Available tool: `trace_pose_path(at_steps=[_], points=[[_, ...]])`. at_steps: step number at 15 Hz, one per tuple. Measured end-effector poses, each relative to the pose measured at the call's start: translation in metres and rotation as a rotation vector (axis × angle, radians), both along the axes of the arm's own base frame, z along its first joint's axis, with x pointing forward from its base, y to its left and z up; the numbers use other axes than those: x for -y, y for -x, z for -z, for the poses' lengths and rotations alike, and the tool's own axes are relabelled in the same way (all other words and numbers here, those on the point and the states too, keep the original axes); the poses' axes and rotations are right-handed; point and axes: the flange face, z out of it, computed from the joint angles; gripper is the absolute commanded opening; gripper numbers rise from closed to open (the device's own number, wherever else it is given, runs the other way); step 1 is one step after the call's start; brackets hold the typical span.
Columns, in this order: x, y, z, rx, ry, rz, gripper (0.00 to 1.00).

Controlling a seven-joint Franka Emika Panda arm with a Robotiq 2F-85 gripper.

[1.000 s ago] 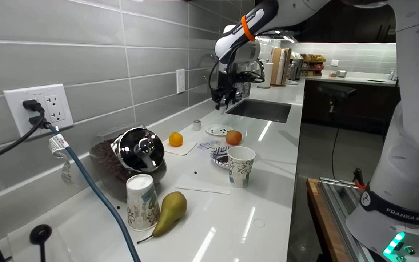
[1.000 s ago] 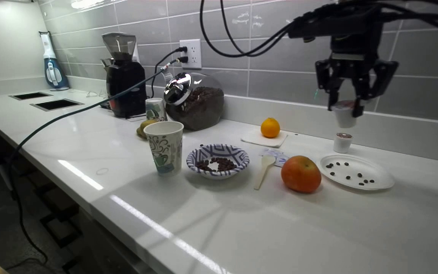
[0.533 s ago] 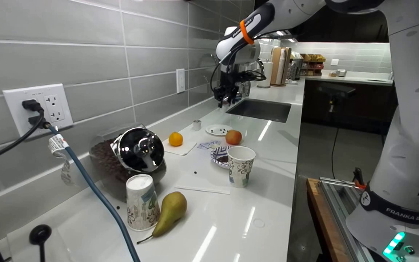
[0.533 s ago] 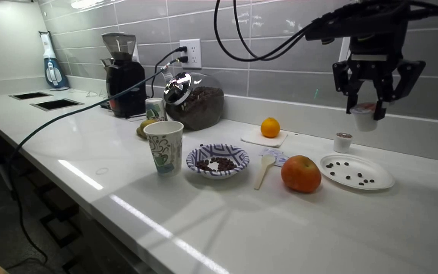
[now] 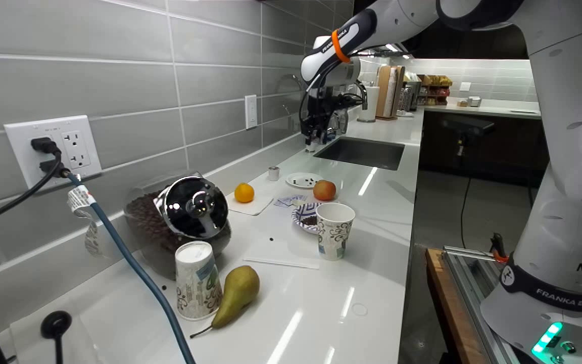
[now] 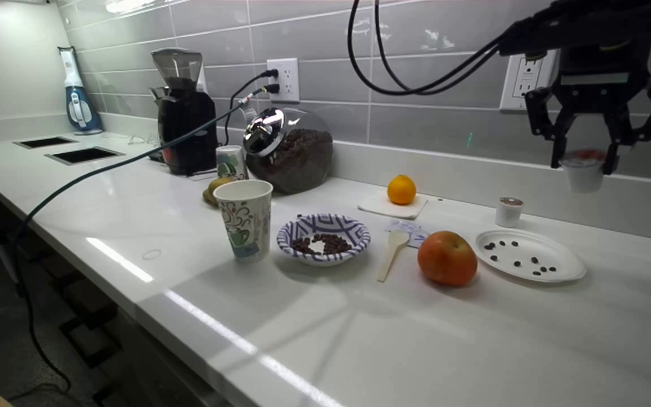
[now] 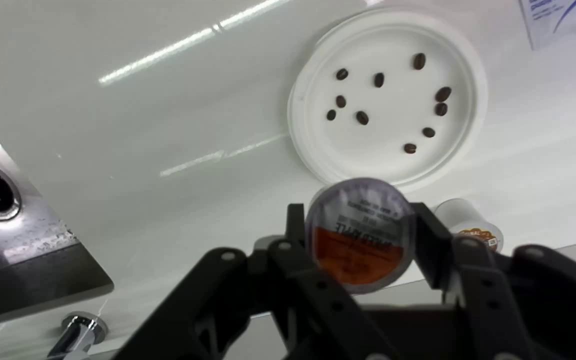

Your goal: Move the two small white containers and place them under the socket on the right

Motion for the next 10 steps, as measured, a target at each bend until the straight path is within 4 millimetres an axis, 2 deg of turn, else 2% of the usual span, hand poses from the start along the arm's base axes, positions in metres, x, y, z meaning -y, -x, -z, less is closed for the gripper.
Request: trace_pose_path(at_steps=[5,10], points=[[0.025,-0.028,0.007,-0.031,0.008,-0.17,0.28],[0.031,-0.069,0.038,-0.02,0.018,-0.221,0.28]])
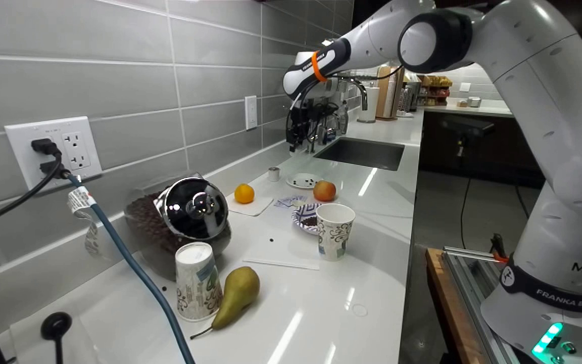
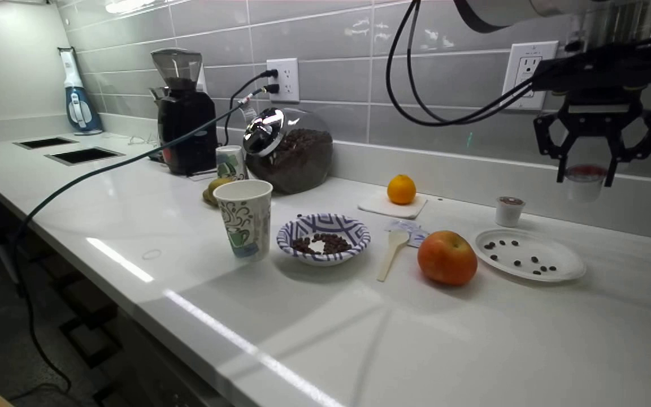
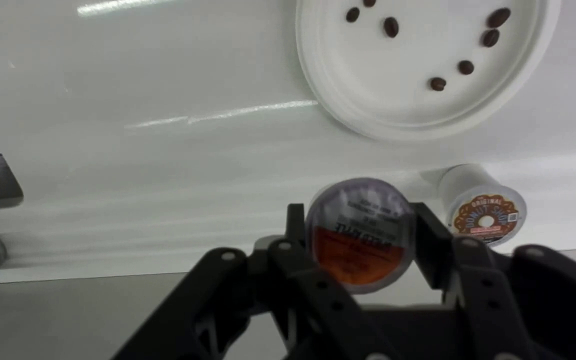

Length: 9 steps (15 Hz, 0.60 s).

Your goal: Move the two small white containers and place them under the socket on the right

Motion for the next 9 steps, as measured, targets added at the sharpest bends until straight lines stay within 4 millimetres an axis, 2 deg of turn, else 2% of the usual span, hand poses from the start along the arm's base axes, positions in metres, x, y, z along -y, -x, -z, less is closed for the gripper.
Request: trace_pose_path(at_steps=[5,9], points=[[0.002,-0.029,0.031,0.018,-0.013,-0.029,0.28],[0.002,-0.038,0.046,-0.003,-0.079,-0.04,0.28]])
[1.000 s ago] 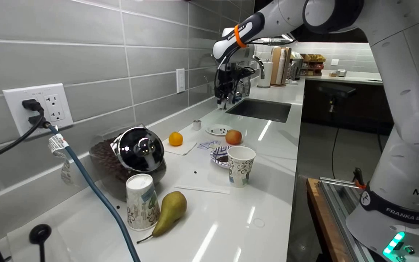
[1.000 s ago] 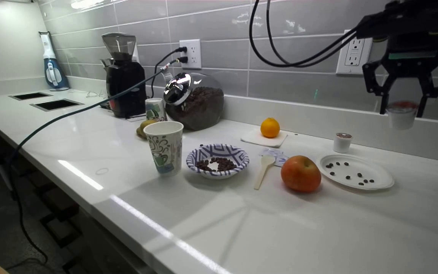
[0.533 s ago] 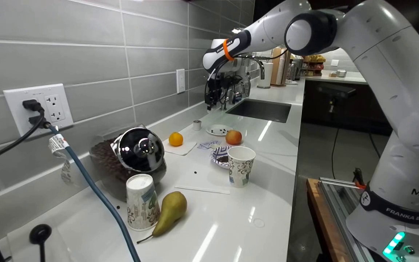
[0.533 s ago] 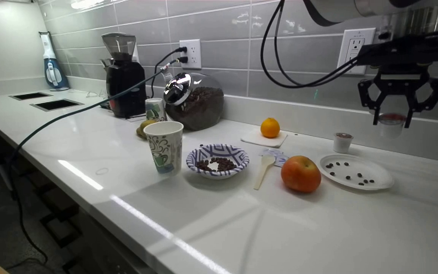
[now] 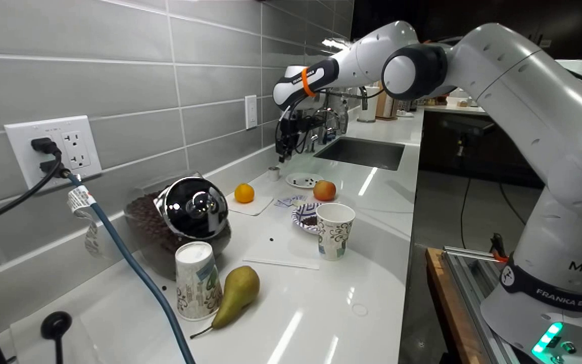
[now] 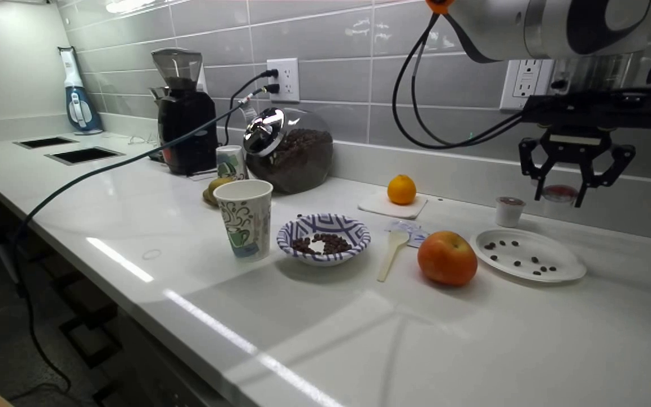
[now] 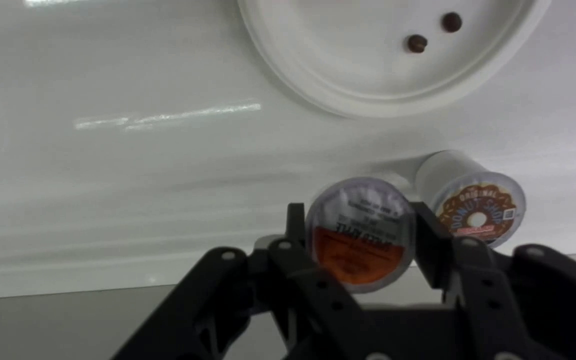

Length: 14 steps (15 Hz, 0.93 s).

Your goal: Move the two small white containers and place them under the socket on the right

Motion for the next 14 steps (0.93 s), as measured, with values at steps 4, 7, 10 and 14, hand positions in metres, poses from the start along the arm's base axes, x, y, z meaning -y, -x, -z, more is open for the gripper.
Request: trace_pose_path(at_steps=[4,7,10,14], points=[[0.003,-0.003,0.002,-0.02,-0.035,-0.002,0.28],[0.008,-0.007,0.002,-0.008,-0.033,-0.001,0.28],[0.01,-0.008,0.007,-0.014,-0.049,-0.001,0.28],[0.012,-0.009,0.015,-0.037,-0.075,-0.003,0.8]])
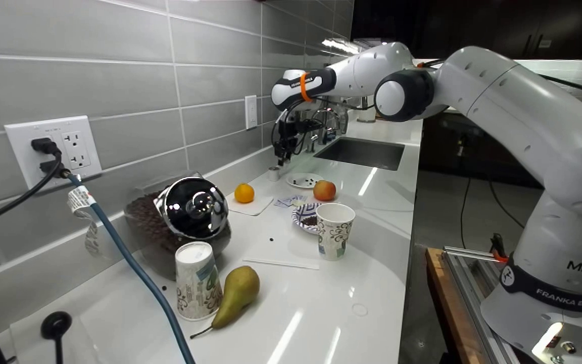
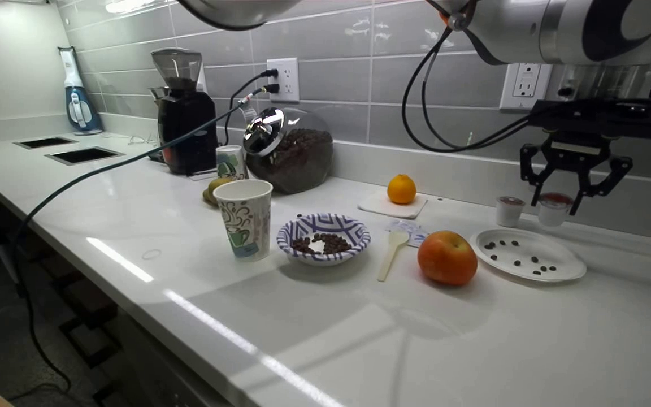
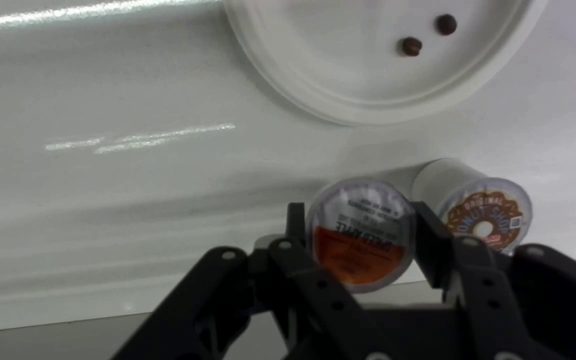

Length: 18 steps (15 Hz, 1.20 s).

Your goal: Move the two small white containers and place them under the socket on the right

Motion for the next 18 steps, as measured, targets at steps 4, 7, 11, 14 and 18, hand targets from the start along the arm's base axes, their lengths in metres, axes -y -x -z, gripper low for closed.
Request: trace_pose_path(at_steps=[4,7,11,14,18], points=[[-0.001,-0.004,-0.006,0.011,0.0,-0.006,1.0],[-0.005,-0.011,-0.028,0.043,0.018,-0.022,1.0],[-0.025,-0.018,-0.061,0.03,0.002,-0.031,1.0],[-0.047,-0.025,-0.082,0.01,-0.023,0.082,1.0],[-0.071,-0.049,-0.11,0.185,0.042,0.215,1.0]])
